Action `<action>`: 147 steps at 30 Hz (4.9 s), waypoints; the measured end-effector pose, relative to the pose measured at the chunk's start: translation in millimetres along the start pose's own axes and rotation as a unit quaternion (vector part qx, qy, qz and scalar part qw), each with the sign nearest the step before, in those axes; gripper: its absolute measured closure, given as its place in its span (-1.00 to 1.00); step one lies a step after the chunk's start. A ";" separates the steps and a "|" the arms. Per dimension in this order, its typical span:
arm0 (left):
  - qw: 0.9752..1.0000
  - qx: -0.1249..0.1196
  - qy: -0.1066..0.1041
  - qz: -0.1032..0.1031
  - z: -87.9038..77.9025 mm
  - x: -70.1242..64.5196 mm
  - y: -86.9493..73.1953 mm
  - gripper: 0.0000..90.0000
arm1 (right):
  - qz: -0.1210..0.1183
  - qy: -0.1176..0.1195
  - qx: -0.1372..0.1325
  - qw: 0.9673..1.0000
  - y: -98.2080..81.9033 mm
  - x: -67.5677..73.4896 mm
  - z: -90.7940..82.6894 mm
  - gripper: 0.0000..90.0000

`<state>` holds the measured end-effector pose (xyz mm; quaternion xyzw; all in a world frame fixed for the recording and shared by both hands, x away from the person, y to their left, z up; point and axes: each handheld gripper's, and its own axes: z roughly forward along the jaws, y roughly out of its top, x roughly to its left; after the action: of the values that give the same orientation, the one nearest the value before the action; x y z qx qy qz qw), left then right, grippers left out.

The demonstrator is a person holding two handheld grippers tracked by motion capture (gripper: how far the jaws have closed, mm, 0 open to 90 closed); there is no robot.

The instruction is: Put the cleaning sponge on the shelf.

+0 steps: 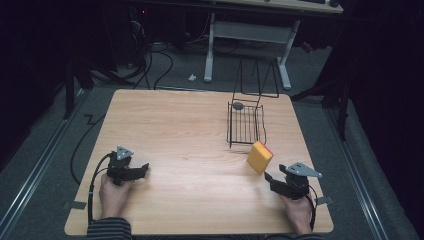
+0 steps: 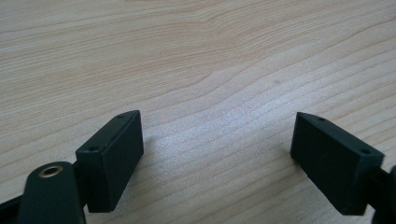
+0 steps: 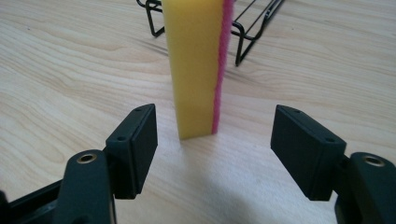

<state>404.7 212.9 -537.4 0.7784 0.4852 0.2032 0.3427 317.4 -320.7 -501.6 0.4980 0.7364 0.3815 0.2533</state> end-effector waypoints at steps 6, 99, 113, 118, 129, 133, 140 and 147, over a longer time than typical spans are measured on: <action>1.000 0.000 0.000 0.000 0.0 0.0 0.0 -0.61 | 0.006 0.002 0.007 1.000 3.9 -2.4 13.6 -0.31; 1.000 0.000 0.000 0.000 0.1 0.1 0.1 -0.61 | -0.042 0.034 -0.070 0.996 97.8 -3.5 12.1 0.42; 1.000 0.000 0.000 0.000 0.0 0.1 0.1 -0.61 | -0.034 0.031 -0.074 0.996 118.7 -7.8 26.7 0.42; 1.000 0.000 0.000 0.000 0.0 0.1 0.1 -0.61 | -0.037 0.024 -0.072 0.996 123.6 -10.4 34.1 0.42; 1.000 0.000 0.001 -0.001 0.0 0.0 0.1 -0.61 | -0.029 0.016 -0.051 0.998 123.0 -14.8 61.4 0.42; 1.000 0.000 0.001 -0.001 0.0 0.0 0.0 -0.61 | -0.022 0.009 -0.043 0.999 122.8 -16.1 72.2 0.41; 1.000 0.000 0.000 0.000 0.0 0.0 0.1 -0.61 | -0.026 -0.002 -0.031 0.999 129.1 -14.9 90.2 0.41; 1.000 0.000 0.001 0.000 -0.1 0.0 0.0 -0.61 | -0.029 -0.014 -0.010 0.999 130.2 -12.4 111.2 0.41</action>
<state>404.7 212.9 -537.3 0.7782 0.4857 0.2034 0.3421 476.1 -270.0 -460.2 0.4788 0.7432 0.3743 0.2798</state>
